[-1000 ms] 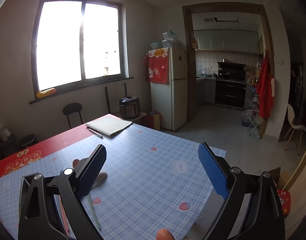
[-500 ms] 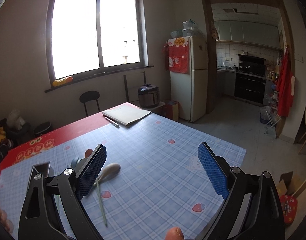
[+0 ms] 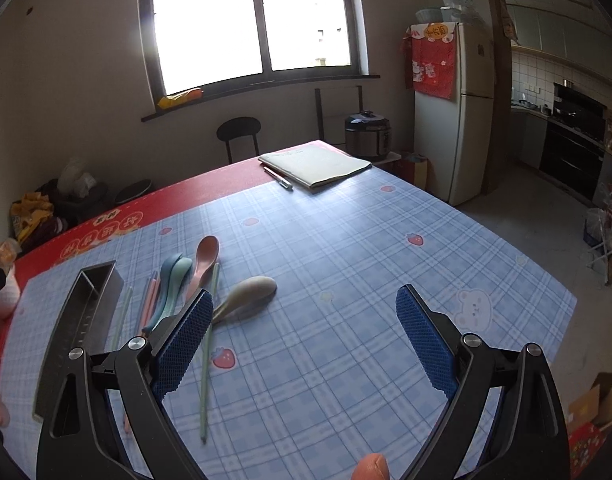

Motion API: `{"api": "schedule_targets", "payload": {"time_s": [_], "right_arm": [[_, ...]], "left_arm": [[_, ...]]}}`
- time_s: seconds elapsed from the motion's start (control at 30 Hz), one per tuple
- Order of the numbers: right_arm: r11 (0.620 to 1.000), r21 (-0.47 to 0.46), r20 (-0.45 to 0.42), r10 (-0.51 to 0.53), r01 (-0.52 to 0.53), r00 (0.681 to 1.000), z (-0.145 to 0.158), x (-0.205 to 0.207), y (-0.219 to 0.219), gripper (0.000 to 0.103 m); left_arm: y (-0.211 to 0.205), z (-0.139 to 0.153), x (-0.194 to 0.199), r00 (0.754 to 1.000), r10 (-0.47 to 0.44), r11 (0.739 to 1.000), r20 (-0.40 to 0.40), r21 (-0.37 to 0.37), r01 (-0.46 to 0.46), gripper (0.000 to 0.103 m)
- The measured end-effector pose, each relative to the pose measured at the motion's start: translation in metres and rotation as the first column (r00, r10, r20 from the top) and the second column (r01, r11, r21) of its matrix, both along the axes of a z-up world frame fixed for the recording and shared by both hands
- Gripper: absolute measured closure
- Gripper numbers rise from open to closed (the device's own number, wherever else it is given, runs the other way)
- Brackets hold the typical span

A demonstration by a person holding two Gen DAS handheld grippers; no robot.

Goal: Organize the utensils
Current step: 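Lower the left gripper onto the light green chopstick beside the steel basket and close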

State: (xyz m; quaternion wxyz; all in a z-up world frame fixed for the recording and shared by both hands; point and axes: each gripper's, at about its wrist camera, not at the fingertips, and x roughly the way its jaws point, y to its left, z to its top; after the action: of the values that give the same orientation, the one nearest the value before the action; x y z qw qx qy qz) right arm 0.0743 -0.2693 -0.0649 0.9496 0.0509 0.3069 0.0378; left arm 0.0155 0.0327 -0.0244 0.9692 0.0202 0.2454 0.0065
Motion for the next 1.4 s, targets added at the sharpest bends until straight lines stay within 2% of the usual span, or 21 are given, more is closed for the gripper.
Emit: {"api": "schedule_targets", "payload": {"time_s": [0.07,0.17,0.23,0.27,0.33,0.47,0.53,0.73,0.83,1.0,1.2,1.4], "right_arm": [[0.999,0.008,-0.016,0.05,-0.05,0.999,-0.009,0.009,0.008,0.013],[0.994,0.039,-0.029,0.103,-0.102,0.994,-0.021,0.021,0.014,0.013],[0.986,0.074,-0.03,0.153,-0.151,0.988,-0.029,0.029,0.018,0.013],[0.98,0.093,-0.031,0.178,-0.175,0.983,-0.033,0.033,0.02,0.013],[0.974,0.121,-0.042,0.2,-0.194,0.979,-0.04,0.04,0.022,0.013],[0.971,0.144,-0.055,0.202,-0.192,0.978,-0.052,0.052,0.023,0.013],[0.97,0.155,-0.066,0.198,-0.186,0.978,-0.058,0.057,0.02,0.013],[0.966,0.18,-0.082,0.202,-0.185,0.976,-0.071,0.063,0.017,0.013],[0.964,0.19,-0.064,0.201,-0.186,0.978,-0.07,0.062,0.014,0.013],[0.957,0.217,-0.059,0.21,-0.193,0.976,-0.071,0.062,0.01,0.013],[0.948,0.243,-0.051,0.223,-0.204,0.974,-0.072,0.062,0.006,0.013],[0.934,0.288,-0.041,0.233,-0.212,0.972,-0.073,0.063,-0.001,0.013]], "left_arm": [[-0.001,-0.004,0.003,1.0,-0.001,1.0,-0.03,-0.005,0.001,0.011],[-0.005,-0.012,0.013,0.994,-0.006,1.0,-0.106,-0.029,0.003,0.03],[-0.006,-0.019,0.023,0.985,-0.011,0.997,-0.171,-0.074,-0.002,0.05],[-0.007,-0.024,0.027,0.978,-0.025,0.994,-0.208,-0.11,0.002,0.054],[-0.009,-0.033,0.037,0.96,-0.041,0.986,-0.275,-0.165,-0.005,0.07],[-0.024,-0.053,0.055,0.926,-0.062,0.983,-0.372,-0.184,-0.007,0.079],[-0.031,-0.063,0.063,0.906,-0.076,0.982,-0.417,-0.191,-0.006,0.086],[-0.045,-0.094,0.086,0.842,-0.034,0.988,-0.539,-0.147,-0.054,0.089],[-0.049,-0.106,0.092,0.816,0.016,0.993,-0.578,-0.085,-0.08,0.091],[-0.055,-0.116,0.097,0.772,0.071,0.994,-0.632,-0.023,-0.11,0.091],[-0.064,-0.127,0.096,0.712,0.146,0.988,-0.687,0.071,-0.134,0.091],[-0.066,-0.131,0.093,0.682,0.192,0.979,-0.706,0.094,-0.178,0.091]]}}
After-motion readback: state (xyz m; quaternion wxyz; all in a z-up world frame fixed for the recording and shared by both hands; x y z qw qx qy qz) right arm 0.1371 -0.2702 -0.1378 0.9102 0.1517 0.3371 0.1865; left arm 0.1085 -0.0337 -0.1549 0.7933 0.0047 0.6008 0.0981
